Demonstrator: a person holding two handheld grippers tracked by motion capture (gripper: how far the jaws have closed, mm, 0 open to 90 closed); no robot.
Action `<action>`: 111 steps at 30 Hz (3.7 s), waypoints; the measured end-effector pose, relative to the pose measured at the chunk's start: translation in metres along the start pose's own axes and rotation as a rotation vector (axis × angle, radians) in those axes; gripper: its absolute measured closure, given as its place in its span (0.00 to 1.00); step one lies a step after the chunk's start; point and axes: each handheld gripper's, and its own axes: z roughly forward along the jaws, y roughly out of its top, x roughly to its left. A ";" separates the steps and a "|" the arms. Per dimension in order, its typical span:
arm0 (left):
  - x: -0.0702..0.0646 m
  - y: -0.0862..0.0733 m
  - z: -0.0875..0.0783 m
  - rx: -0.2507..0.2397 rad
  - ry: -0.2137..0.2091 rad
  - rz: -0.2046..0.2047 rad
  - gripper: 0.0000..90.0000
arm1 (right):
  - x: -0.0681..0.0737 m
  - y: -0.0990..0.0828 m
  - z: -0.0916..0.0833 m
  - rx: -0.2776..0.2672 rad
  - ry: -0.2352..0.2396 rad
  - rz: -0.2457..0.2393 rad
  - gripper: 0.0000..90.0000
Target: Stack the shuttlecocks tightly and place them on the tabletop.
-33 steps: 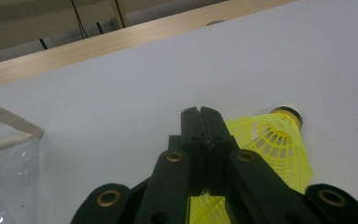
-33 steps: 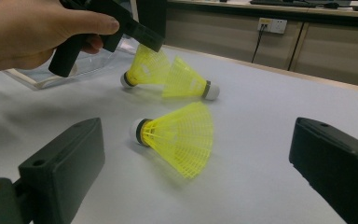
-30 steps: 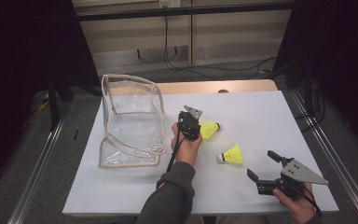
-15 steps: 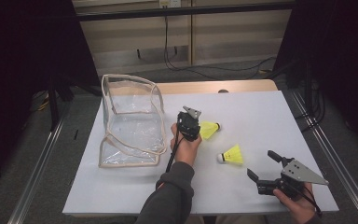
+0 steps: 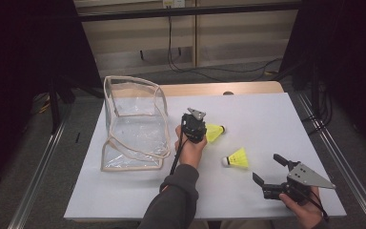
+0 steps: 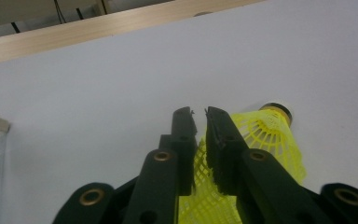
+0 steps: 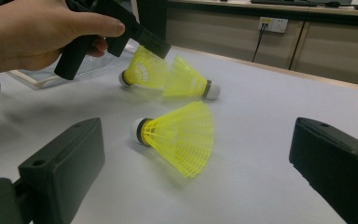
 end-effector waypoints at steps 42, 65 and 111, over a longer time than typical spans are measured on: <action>0.000 0.001 -0.010 0.005 -0.078 -0.027 0.71 | 0.000 0.000 0.000 0.003 0.002 -0.001 0.03; -0.001 -0.008 -0.030 0.043 -0.154 -0.062 0.60 | 0.001 0.000 0.000 -0.001 0.003 -0.004 0.03; -0.010 -0.030 -0.061 0.157 -0.173 0.056 0.87 | 0.002 0.001 0.000 -0.002 0.007 -0.005 0.03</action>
